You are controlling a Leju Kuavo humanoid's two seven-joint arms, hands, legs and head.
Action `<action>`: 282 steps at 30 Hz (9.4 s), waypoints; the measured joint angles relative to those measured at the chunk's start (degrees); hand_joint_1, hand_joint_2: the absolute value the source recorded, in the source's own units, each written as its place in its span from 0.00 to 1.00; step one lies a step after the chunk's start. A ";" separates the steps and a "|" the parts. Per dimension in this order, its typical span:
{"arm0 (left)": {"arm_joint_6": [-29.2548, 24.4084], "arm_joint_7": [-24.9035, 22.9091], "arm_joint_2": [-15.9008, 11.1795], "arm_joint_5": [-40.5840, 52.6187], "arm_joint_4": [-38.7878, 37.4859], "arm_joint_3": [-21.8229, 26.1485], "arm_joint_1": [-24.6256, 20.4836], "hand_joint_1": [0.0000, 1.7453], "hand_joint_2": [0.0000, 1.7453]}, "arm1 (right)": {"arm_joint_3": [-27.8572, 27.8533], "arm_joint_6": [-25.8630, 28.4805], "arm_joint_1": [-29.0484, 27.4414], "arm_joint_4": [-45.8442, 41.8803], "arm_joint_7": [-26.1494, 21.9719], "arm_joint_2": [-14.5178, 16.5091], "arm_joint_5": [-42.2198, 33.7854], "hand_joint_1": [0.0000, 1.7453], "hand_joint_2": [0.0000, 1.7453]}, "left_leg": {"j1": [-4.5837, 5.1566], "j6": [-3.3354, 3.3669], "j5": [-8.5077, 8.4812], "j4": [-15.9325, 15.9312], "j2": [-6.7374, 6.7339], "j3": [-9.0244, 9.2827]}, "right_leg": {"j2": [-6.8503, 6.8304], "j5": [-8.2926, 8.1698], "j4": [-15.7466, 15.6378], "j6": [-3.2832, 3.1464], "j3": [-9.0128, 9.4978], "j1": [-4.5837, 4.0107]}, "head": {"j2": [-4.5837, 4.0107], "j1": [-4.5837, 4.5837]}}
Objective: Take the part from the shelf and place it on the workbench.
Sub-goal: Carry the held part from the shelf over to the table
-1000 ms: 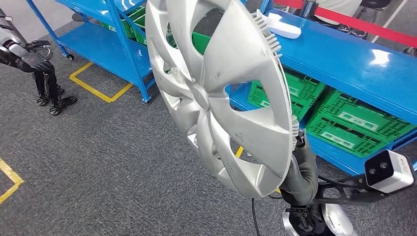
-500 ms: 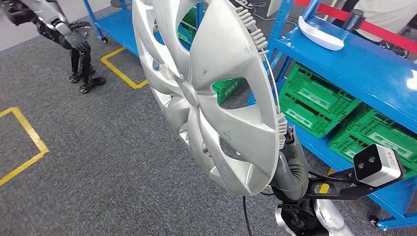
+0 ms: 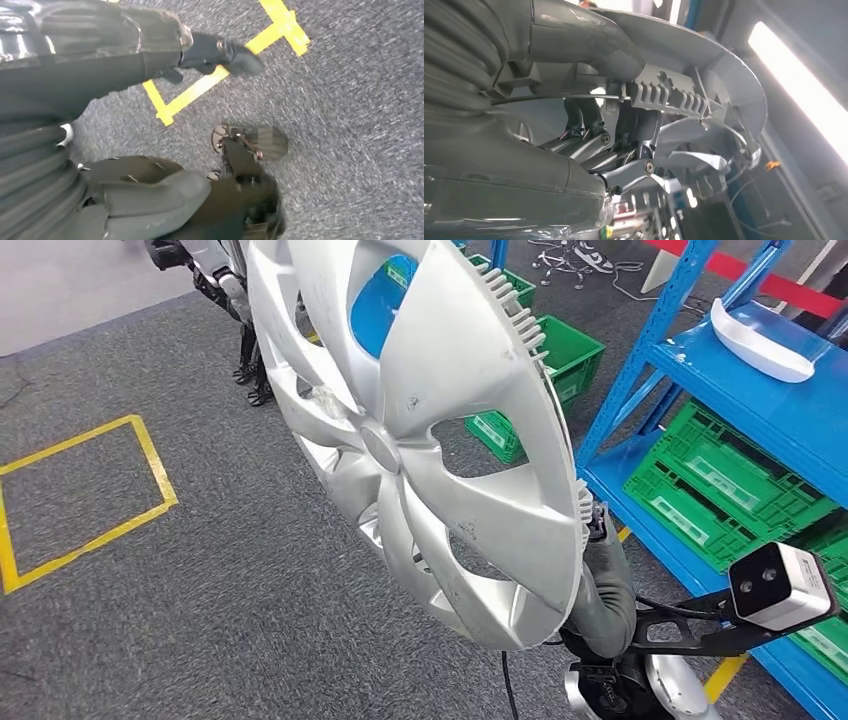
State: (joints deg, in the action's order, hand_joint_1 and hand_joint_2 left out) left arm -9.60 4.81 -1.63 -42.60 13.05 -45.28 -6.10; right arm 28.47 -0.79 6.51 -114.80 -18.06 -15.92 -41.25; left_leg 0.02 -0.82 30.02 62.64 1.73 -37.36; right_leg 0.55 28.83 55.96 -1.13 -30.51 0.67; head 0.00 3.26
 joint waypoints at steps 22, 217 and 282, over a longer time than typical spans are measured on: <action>0.50 -5.88 -1.28 -0.08 -0.22 -0.90 -0.27 0.00 1.00 | 1.70 1.38 -2.79 0.50 -1.28 0.17 -0.72 1.00 1.00 | 0.47 2.27 -2.79 -4.86 2.12 3.47 | 0.95 3.78 10.12 1.30 -3.97 -0.18 | 0.00 0.70; 2.05 -4.50 -0.49 -3.39 -0.46 -3.83 -0.14 0.00 1.00 | 2.51 -3.21 2.36 1.80 -0.56 1.40 -0.87 1.00 1.00 | -1.07 0.80 -1.70 -3.44 -2.78 3.28 | -3.86 0.62 0.46 3.34 0.74 0.42 | 0.00 -0.02; 3.42 -3.55 0.86 -2.05 -0.48 -8.28 -0.27 0.00 1.00 | 1.96 7.06 -3.08 -5.71 0.20 -1.08 3.67 1.00 1.00 | -0.93 -0.38 -2.26 2.05 -2.04 -0.05 | -0.71 1.16 0.75 1.64 1.30 0.42 | 0.00 -1.72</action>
State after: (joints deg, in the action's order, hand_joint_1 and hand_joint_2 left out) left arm -6.19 1.26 -0.77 -44.65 12.57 -53.56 -6.37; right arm 30.44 6.26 3.43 -120.51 -17.86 -17.00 -37.58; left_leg -0.91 -1.20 27.76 64.69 -0.31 -37.41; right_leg -0.16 29.99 56.71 0.51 -29.20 1.08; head 0.00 1.54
